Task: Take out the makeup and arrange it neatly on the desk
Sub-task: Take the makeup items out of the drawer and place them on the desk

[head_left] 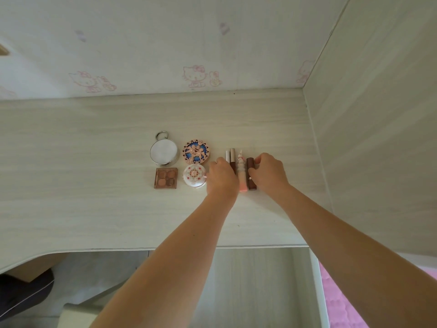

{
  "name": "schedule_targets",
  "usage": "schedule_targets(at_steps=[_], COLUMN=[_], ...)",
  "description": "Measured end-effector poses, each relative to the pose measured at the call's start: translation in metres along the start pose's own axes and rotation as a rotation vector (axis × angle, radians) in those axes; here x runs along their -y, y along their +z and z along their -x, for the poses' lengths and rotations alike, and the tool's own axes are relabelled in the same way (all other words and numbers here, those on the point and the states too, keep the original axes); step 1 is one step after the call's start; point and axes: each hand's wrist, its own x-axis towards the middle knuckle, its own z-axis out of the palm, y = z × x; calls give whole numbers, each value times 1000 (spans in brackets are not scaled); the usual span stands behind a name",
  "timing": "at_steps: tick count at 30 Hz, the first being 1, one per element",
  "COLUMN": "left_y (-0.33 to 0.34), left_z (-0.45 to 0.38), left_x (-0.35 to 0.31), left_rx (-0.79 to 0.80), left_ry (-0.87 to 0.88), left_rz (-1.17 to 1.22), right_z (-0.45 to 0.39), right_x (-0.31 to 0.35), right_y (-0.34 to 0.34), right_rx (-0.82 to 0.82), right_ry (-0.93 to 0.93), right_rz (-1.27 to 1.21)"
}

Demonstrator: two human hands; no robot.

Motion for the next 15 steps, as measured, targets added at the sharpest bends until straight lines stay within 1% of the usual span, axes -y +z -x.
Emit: schedule_targets(at_steps=[5,8,12,15], left_y=[-3,-8,-13,-13], left_z=[15,32,62,87], left_x=[6,14,31,50], left_rx=[-7,2,-49,-121], left_ry=[56,104,227,325], left_rz=[13,8,-30,-92], right_z=[17,33,63,92], right_x=[-6,-13,-25,-41], right_y=[-6,-9,-14,-12], right_rx=[31,47,58,-1], right_ry=[-24,-69,-167,-304], right_rz=[-18,-4,122,261])
